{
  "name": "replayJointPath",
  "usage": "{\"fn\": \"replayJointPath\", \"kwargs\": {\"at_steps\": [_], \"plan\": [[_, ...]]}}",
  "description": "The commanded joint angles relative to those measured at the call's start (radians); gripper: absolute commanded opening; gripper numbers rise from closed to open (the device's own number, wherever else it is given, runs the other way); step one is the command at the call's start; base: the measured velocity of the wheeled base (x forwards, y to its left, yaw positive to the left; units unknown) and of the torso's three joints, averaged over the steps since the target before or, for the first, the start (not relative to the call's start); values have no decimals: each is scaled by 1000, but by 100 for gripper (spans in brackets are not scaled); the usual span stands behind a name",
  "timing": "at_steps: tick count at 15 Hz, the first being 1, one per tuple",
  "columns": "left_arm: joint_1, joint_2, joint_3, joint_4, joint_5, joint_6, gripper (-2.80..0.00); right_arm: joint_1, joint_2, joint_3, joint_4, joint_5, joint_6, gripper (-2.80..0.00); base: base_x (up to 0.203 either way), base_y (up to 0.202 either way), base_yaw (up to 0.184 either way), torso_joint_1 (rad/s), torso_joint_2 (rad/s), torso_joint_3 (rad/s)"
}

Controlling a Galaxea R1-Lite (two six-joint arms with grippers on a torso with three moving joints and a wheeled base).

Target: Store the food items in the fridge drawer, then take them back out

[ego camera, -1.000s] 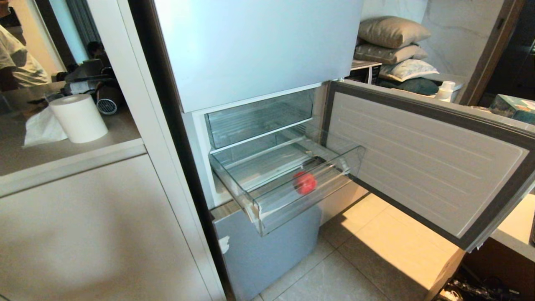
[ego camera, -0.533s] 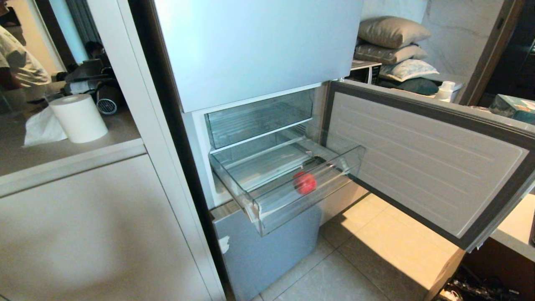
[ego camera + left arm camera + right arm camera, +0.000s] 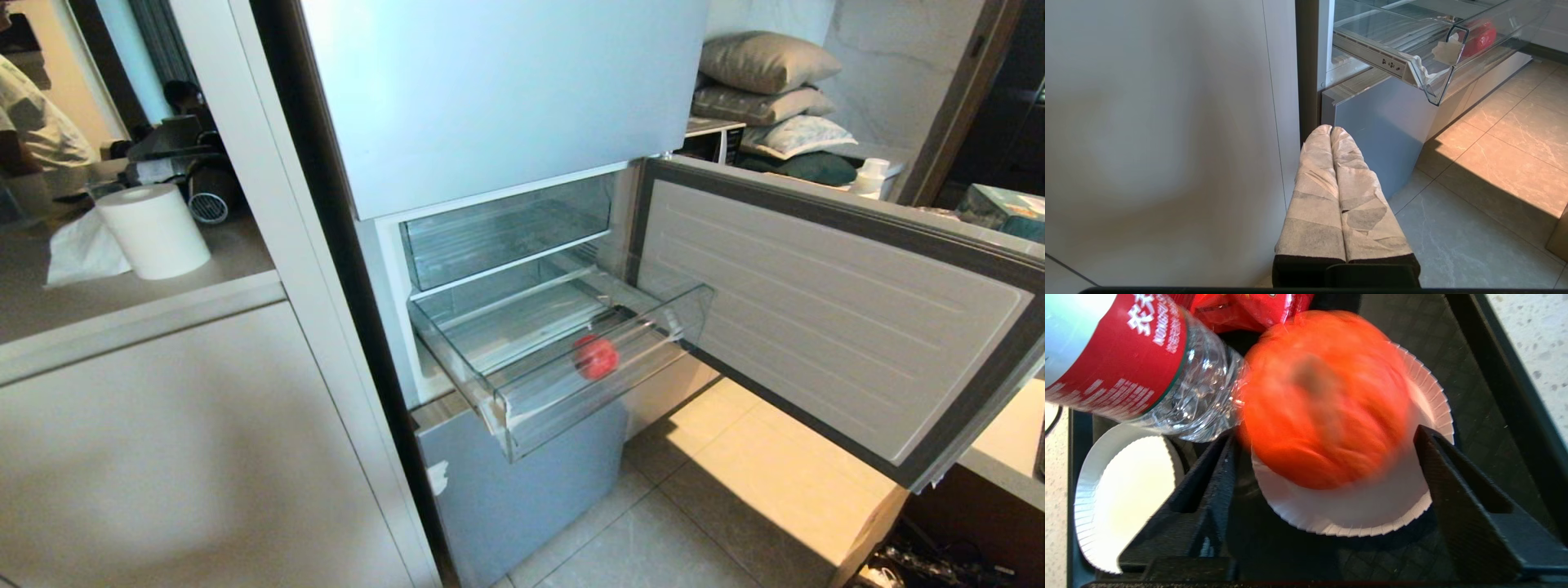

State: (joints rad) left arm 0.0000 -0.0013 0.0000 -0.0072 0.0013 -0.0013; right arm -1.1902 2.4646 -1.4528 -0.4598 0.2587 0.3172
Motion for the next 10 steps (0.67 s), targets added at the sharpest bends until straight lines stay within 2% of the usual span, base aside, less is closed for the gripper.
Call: {"fn": "replayJointPath", "kwargs": {"at_steps": [1, 6, 10], "plan": [[0, 1, 2, 0, 0, 0, -280, 0, 0, -3, -2, 1, 2, 0, 0, 0, 0, 0, 0, 0], [0, 1, 2, 0, 0, 0, -280, -12, -83, 20, 7, 0, 3, 0, 0, 0, 0, 0, 0, 0], [0, 1, 2, 0, 0, 0, -280, -29, -254, 118, 89, 1, 0, 0, 0, 0, 0, 0, 0, 0]]}}
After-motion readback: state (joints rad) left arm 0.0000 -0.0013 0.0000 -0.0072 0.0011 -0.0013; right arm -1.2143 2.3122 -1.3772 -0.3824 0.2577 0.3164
